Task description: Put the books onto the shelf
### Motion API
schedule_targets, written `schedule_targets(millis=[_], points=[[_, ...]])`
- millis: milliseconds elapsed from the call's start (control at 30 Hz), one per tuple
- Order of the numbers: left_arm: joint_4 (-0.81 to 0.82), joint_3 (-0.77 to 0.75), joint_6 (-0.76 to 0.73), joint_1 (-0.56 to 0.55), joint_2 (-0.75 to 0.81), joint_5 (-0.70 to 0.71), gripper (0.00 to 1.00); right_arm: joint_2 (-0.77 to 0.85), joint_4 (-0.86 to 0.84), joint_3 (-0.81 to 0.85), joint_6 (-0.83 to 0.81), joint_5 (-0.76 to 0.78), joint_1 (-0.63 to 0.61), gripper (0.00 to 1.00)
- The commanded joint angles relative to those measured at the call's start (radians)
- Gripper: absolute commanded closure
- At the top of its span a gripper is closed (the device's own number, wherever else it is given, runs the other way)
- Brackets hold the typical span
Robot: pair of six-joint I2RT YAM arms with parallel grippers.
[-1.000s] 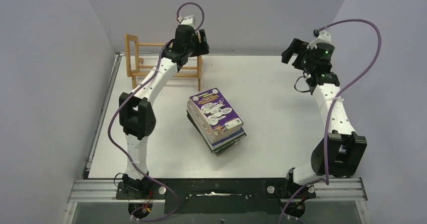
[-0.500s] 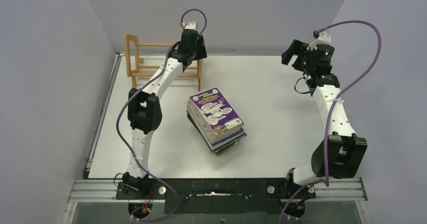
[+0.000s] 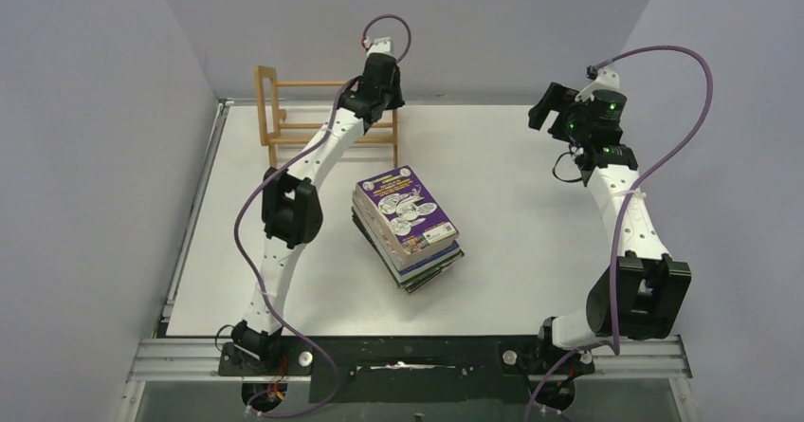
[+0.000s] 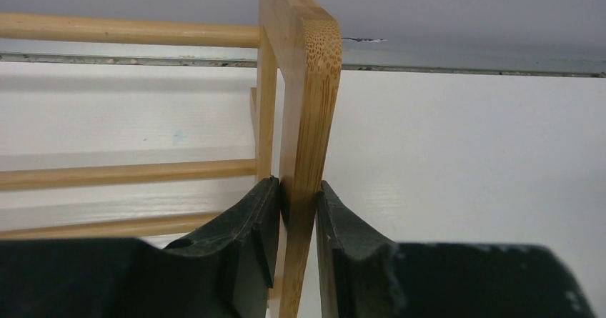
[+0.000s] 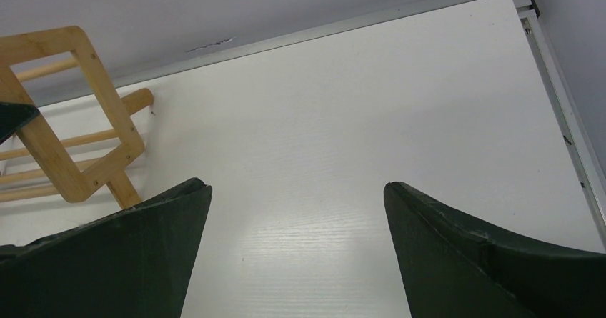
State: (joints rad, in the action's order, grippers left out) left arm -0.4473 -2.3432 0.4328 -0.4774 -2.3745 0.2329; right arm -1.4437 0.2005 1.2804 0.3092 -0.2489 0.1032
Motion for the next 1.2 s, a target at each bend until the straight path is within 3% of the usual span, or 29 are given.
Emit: schedule_targets(millis=[0,233,367,500,533,567,600,633,733,833,967,1167], points=[[0.045,-0.14,0.039,-0.073,-0.038,-0.004,0.87,0.055,-0.01,0.0,-0.011,0.031,0.0,0.02],[0.103,-0.166,0.093,-0.152,-0.082,0.055,1.0,0.089,0.0,-0.026,0.008,0.108,0.011,0.02],[0.143,-0.166,0.127,-0.202,-0.097,0.105,1.0,0.093,0.009,-0.029,0.018,0.137,0.013,0.02],[0.161,-0.176,0.142,-0.234,-0.109,0.108,1.0,0.083,0.007,-0.026,0.016,0.069,0.014,0.02],[0.154,-0.176,0.144,-0.235,-0.106,0.116,0.95,0.078,0.007,-0.024,0.015,0.045,0.014,0.02],[0.147,-0.172,0.143,-0.234,-0.093,0.126,0.84,0.074,0.005,-0.021,0.015,0.018,0.011,0.02],[0.144,-0.158,0.136,-0.232,-0.079,0.136,0.63,0.067,0.004,-0.017,0.014,-0.004,0.006,0.02],[0.14,-0.143,0.129,-0.229,-0.06,0.151,0.5,0.061,0.004,-0.011,0.014,-0.024,-0.003,0.02],[0.145,-0.086,0.11,-0.214,0.016,0.178,0.27,0.019,0.028,0.029,-0.002,-0.036,-0.052,0.02],[0.148,-0.022,0.091,-0.185,0.114,0.209,0.21,-0.042,0.088,0.118,-0.032,0.014,-0.135,0.02],[0.153,0.085,0.073,-0.103,0.262,0.217,0.2,-0.139,0.142,0.217,-0.019,0.051,-0.239,0.0],[0.185,0.335,0.073,0.045,0.525,0.154,0.27,-0.283,0.162,0.351,0.017,0.104,-0.357,0.02]])
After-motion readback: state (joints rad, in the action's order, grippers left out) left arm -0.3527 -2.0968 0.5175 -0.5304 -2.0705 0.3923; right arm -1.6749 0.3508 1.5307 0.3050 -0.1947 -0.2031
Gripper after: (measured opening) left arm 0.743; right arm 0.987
